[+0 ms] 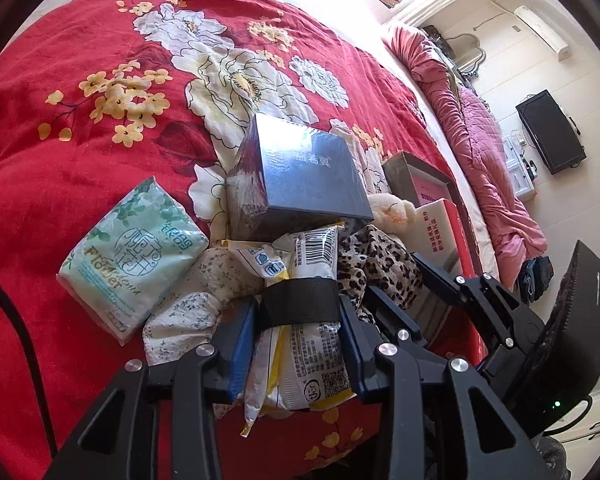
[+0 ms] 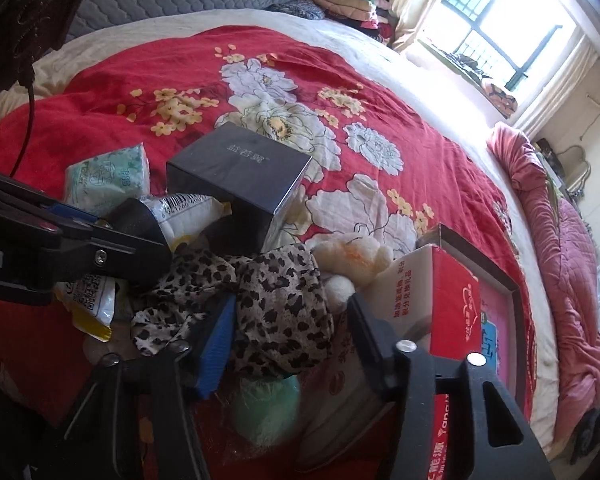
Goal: Organize soft objects
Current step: 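Grasp the yellow-white snack bag with left tool while right grasps the leopard-print fabric, then carry the snack bag with left tool while right carries the leopard fabric over the tray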
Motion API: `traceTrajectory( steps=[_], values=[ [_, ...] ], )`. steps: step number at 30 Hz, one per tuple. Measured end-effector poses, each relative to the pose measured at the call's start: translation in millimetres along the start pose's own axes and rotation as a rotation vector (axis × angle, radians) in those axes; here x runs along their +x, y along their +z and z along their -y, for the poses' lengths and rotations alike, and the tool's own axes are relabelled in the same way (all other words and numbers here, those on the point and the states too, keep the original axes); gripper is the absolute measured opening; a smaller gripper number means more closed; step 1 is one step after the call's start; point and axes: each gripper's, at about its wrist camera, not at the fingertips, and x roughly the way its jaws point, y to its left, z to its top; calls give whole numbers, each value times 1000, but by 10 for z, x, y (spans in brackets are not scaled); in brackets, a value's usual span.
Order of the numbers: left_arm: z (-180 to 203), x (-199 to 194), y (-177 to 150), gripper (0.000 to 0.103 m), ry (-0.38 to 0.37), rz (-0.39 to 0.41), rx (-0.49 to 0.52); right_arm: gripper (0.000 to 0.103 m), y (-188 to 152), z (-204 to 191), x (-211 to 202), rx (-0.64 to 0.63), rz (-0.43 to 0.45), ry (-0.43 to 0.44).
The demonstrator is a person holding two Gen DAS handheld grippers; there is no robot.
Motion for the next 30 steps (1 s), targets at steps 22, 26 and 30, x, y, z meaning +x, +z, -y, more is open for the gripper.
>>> traceTrajectory(
  steps=[22,26,30],
  values=[
    [285,-428,-146,40,-21,111,47,10,-227,607,-781,275,289,149],
    [409,-508,-177,40,-17,131,69,10,-267,676,-910,287,323,135],
    [537,-583,-198,40,-13,154,88,10,-310,770,-1015,308,351,130]
  ],
)
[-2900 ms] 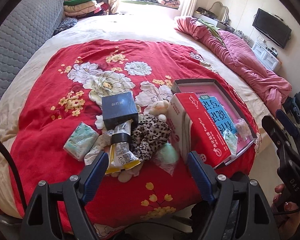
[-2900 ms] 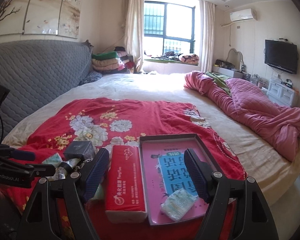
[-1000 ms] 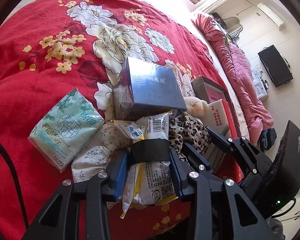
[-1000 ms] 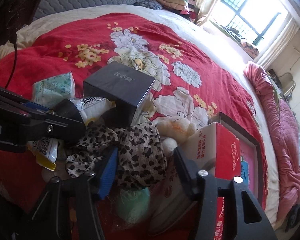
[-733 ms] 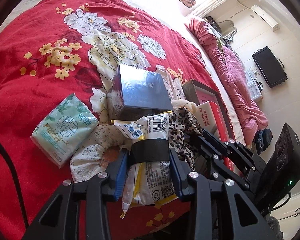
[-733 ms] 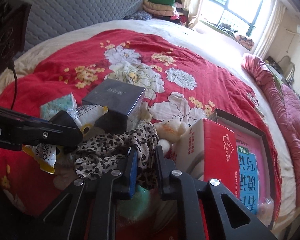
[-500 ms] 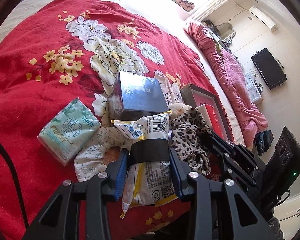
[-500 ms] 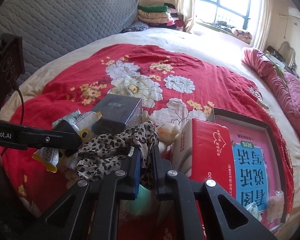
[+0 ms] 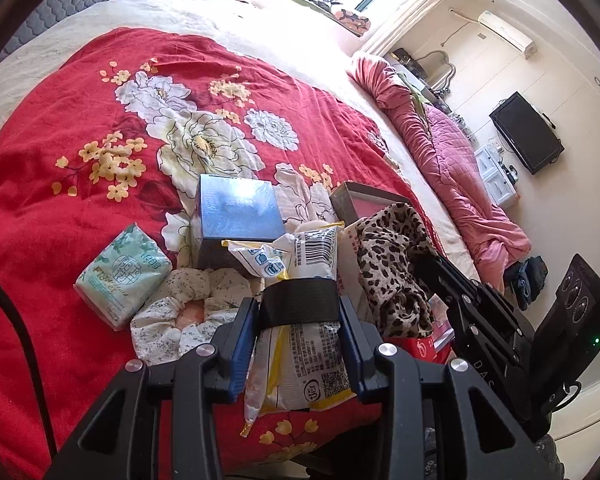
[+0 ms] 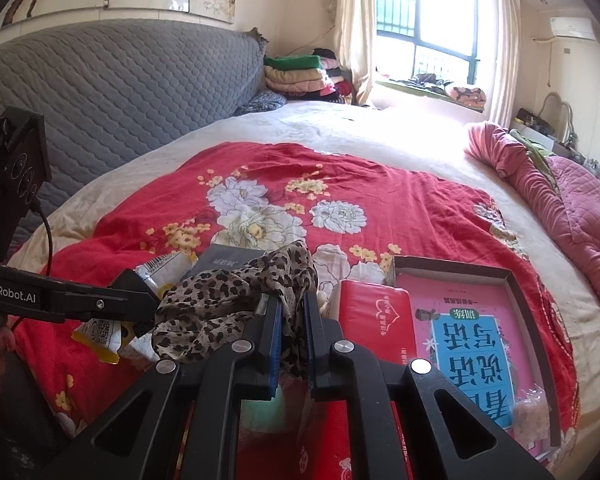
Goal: Organize soft objects
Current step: 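Carry the snack bag with left tool while right carries the leopard fabric over the tray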
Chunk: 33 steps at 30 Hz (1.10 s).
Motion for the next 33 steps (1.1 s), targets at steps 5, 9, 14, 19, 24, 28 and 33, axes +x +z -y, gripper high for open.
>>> traceTrajectory(
  steps=[5,9,14,19,24,28,33],
  values=[
    [217,-45,21,40,27,9,39,10,27,112,-173,17,40,-2],
    [459,-69,67,40,41,22,81,10,23,246,-325,42,76,-13],
    [805,-65,103,40,48,29,140,10,11,439,-512,90,118,-30],
    [1141,-15,132,40,58,37,196,10,-16,639,-665,141,150,-44],
    [1406,34,147,40,47,34,221,10,-52,812,-810,179,180,-73],
    [1590,65,171,40,51,39,246,10,-84,936,-916,204,197,-83],
    [1810,126,182,40,50,42,278,10,-118,1108,-1001,235,209,-112]
  ],
)
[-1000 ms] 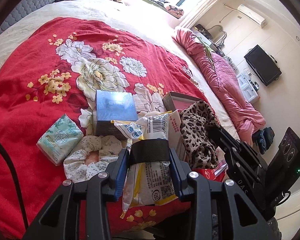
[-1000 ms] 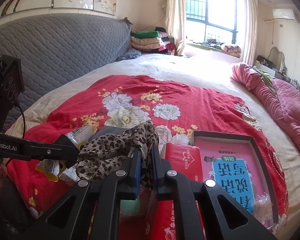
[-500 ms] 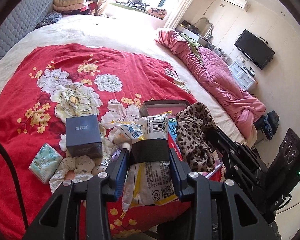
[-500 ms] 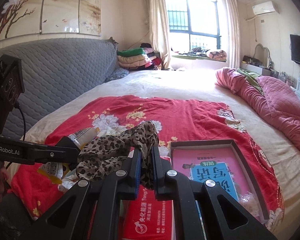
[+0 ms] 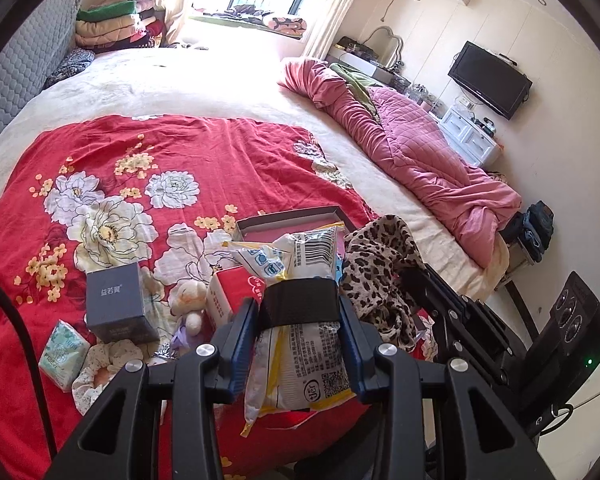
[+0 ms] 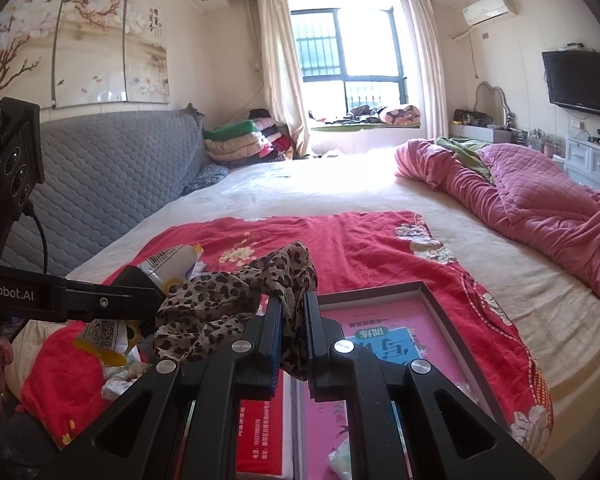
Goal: Organize soft objects
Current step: 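Carry the snack bag with left tool while right carries the leopard fabric over the tray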
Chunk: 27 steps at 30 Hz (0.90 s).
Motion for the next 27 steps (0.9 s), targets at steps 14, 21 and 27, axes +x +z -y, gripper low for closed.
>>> traceTrajectory(
  steps=[14,21,27],
  values=[
    [483,284,101,40,-25,-18,76,10,-24,641,-255,83,41,-151],
    [643,460,107,40,-31,-36,104,10,-54,822,-336,95,49,-205],
    [763,643,67,40,-14,-60,136,10,-112,914,-354,104,38,-236]
  ],
)
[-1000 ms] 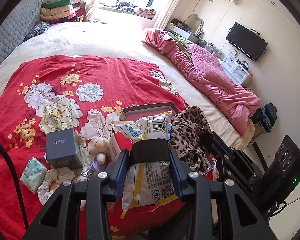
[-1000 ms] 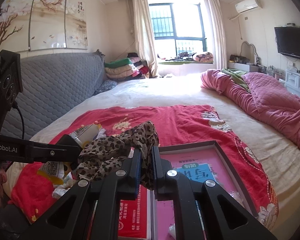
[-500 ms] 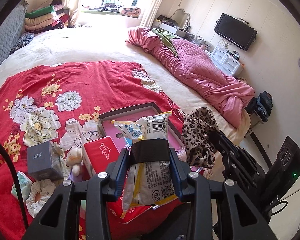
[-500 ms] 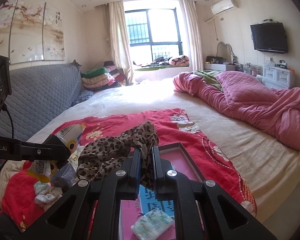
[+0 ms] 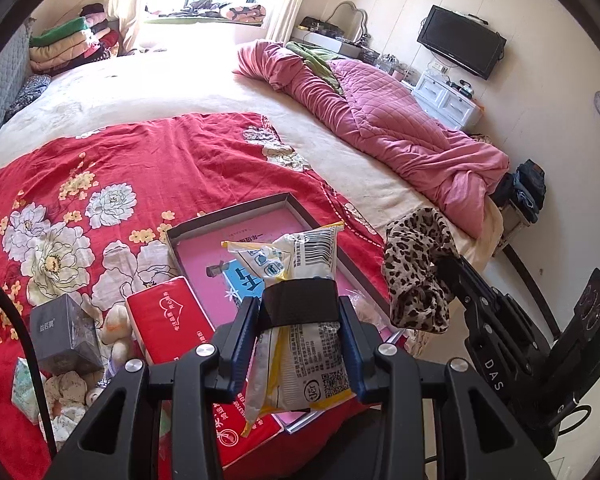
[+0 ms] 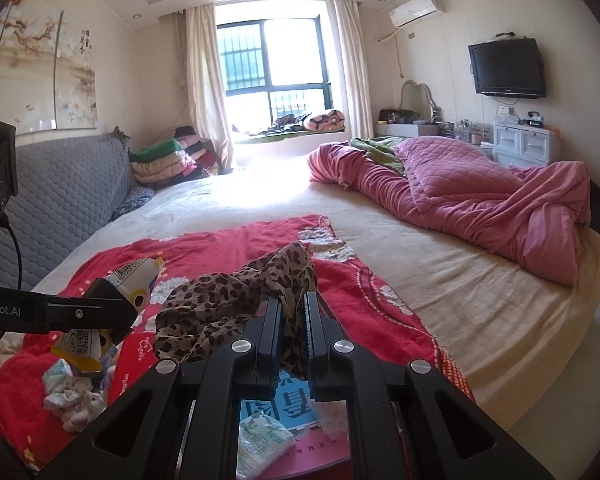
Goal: Organize soft objects
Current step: 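Carry the snack bag with left tool while right carries the leopard fabric over the tray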
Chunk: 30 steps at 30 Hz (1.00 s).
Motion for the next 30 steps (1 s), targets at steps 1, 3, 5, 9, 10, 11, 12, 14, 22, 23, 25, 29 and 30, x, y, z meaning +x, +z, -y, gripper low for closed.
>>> traceTrajectory(
  steps=[1,3,5,9,10,11,12,14,22,23,25,29,30],
  values=[
    [17,31,-3,40,6,-5,4,10,-8,22,1,3,-1,-3],
    [47,89,-12,40,15,-12,13,10,-13,66,-3,11,3,-9],
    [66,146,-23,40,22,-20,17,10,-26,110,-3,16,2,-21],
    [93,275,-43,40,36,-42,26,10,-67,200,20,32,-9,-25],
    [94,311,-47,40,37,-47,28,10,-80,218,29,34,-13,-29],
    [95,353,-50,40,42,-56,30,10,-90,229,38,36,-17,-30],
    [95,391,-58,40,47,-63,32,10,-103,244,48,40,-20,-29],
    [94,475,-77,40,58,-82,37,10,-126,263,67,45,-28,-30],
    [56,729,-146,40,73,-135,27,10,-237,315,211,49,-82,-12],
    [55,759,-153,40,74,-141,26,10,-257,314,246,44,-101,-6],
    [63,817,-170,40,75,-151,33,10,-307,300,310,27,-132,5],
    [83,904,-196,40,89,-166,43,10,-392,301,401,23,-175,17],
    [91,929,-202,40,95,-172,47,10,-415,302,418,21,-184,23]
  ],
)
